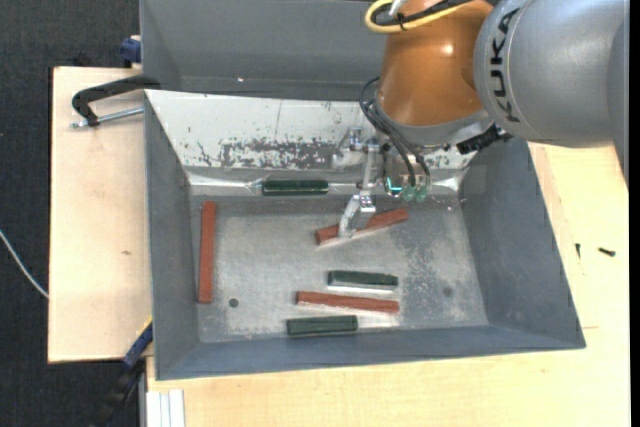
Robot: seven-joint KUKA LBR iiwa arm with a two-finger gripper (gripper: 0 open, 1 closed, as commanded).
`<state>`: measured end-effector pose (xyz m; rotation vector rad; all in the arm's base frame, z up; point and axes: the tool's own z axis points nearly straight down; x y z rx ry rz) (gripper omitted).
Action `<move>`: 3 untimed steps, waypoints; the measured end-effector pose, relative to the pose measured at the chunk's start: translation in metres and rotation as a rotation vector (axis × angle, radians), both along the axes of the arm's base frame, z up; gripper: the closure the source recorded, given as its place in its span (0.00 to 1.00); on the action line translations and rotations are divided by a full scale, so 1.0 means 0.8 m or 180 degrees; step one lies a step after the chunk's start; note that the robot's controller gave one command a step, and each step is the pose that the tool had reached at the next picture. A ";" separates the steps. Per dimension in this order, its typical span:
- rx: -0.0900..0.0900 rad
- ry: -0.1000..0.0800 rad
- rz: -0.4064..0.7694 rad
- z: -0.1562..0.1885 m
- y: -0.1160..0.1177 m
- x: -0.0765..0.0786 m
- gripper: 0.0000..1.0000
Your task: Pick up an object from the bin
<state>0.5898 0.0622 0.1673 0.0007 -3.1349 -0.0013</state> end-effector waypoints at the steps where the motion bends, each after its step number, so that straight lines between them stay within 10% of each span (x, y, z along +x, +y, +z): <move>1: 0.0002 -0.0028 -0.0002 0.006 0.000 0.002 0.00; 2: 0.0000 -0.0038 0.0293 -0.087 -0.062 0.007 0.00; 3: 0.0003 -0.0036 0.0153 -0.085 -0.078 0.010 0.00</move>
Offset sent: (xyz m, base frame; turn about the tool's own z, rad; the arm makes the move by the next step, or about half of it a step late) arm 0.0049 -0.0681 -0.0973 -0.1191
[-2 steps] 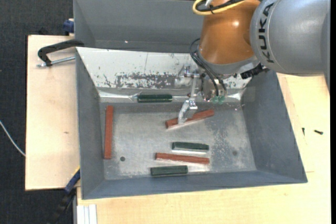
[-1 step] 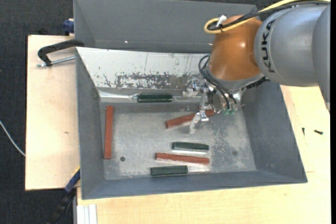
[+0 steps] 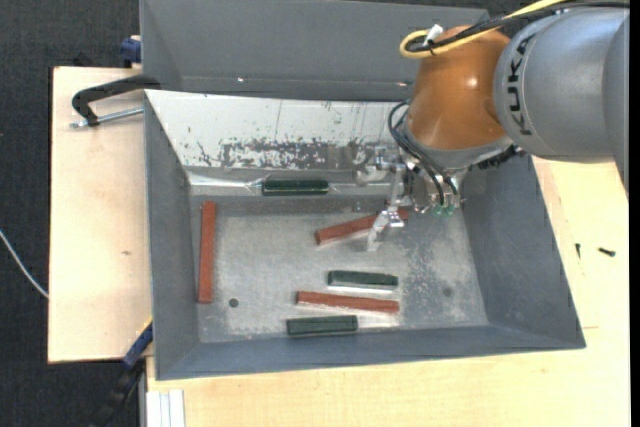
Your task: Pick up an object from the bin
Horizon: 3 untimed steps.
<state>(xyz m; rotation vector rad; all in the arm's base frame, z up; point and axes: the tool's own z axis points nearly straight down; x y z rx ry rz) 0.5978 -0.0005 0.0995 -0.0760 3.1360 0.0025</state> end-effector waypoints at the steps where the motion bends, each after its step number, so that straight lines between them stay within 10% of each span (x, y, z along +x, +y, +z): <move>1: 0.0000 -0.0010 -0.0027 0.031 0.000 0.001 0.00; 2: 0.0005 0.0001 -0.0248 -0.031 -0.006 0.009 0.00; 3: 0.0015 -0.0002 -0.0208 -0.026 -0.022 0.010 1.00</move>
Offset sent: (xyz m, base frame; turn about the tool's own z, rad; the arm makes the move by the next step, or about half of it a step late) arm 0.0040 -0.0054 -0.0295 0.0758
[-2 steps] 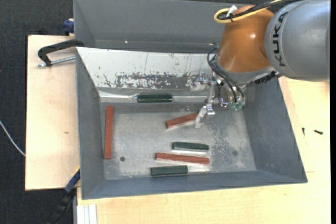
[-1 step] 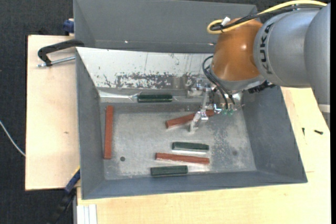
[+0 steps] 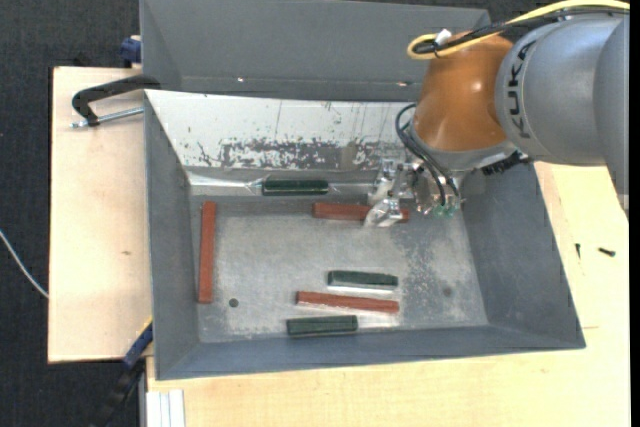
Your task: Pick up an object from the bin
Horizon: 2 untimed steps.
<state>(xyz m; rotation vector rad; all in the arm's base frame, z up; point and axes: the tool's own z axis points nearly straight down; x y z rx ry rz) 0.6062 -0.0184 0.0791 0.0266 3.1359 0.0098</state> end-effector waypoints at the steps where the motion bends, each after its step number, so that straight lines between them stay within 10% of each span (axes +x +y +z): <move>1: 0.0000 -0.0001 -0.0002 0.000 0.000 0.000 1.00; 2: -0.0016 -0.0012 0.0000 0.045 0.001 0.003 1.00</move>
Offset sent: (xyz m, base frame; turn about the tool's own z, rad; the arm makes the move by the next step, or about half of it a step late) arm 0.0000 0.0003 0.0332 0.0000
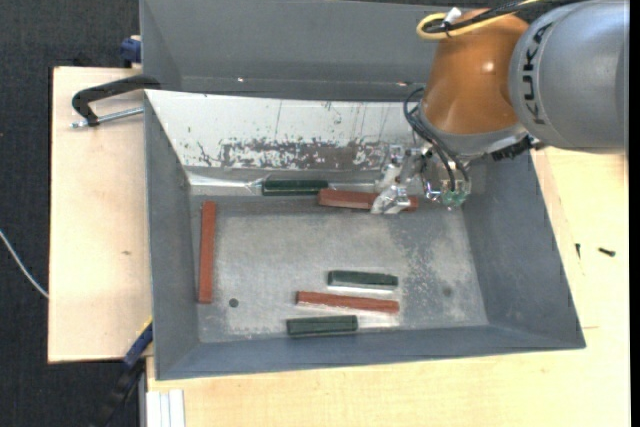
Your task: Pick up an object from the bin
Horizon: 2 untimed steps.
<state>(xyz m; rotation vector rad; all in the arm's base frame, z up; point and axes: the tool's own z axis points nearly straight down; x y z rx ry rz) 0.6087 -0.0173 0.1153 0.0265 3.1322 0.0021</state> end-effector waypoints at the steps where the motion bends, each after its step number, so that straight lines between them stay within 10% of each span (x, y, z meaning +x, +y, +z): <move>1: 0.0001 0.0027 -0.0003 -0.020 0.000 -0.002 1.00; 2: 0.0000 -0.0002 0.0000 0.042 0.001 0.003 1.00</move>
Offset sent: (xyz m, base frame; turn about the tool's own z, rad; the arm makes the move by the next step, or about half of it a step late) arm -0.0001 0.0000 0.0305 0.0000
